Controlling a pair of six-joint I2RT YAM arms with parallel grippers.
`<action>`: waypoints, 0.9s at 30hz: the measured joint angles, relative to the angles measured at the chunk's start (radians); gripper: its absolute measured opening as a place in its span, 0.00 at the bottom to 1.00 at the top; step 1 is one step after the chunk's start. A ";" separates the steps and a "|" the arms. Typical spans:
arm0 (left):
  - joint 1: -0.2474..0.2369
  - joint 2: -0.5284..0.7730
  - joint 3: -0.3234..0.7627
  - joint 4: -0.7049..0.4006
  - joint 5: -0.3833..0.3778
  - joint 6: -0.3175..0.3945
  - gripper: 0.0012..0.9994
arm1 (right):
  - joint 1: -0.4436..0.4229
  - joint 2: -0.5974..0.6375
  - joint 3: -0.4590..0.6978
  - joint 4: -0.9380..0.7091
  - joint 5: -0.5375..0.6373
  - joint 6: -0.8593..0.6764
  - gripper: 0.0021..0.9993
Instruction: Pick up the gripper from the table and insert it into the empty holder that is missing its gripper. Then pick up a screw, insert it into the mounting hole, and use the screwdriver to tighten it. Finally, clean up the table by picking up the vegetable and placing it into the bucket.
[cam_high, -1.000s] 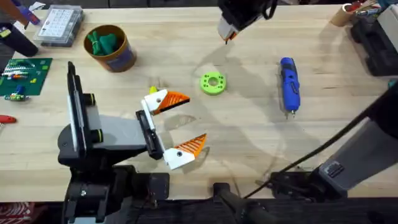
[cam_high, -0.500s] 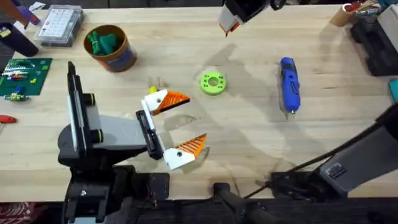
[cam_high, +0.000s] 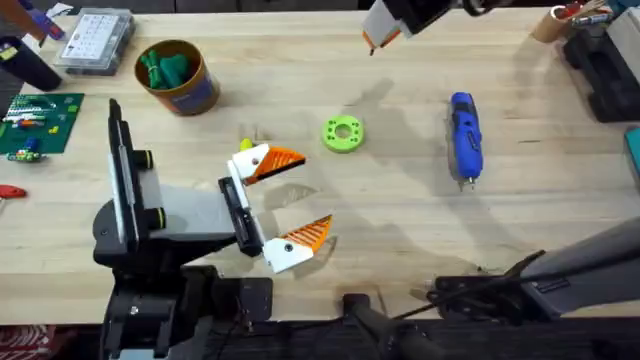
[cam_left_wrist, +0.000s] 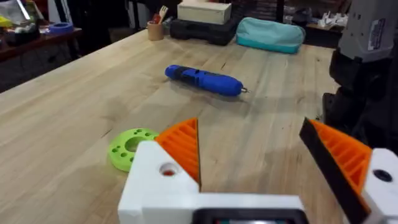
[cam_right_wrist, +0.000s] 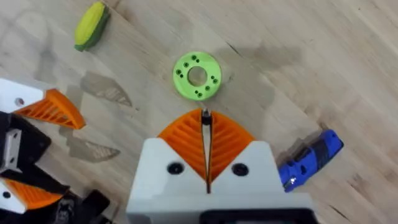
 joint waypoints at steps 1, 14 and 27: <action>0.000 0.000 0.000 0.000 0.000 0.000 0.99 | 0.000 -0.013 -0.026 0.018 -0.002 0.004 0.00; 0.000 0.000 0.000 0.000 0.000 0.000 0.99 | 0.000 -0.147 -0.286 0.263 -0.140 0.002 0.00; 0.000 0.000 0.000 0.000 0.000 0.000 0.99 | 0.063 -0.153 -0.287 0.236 -0.292 -0.144 0.00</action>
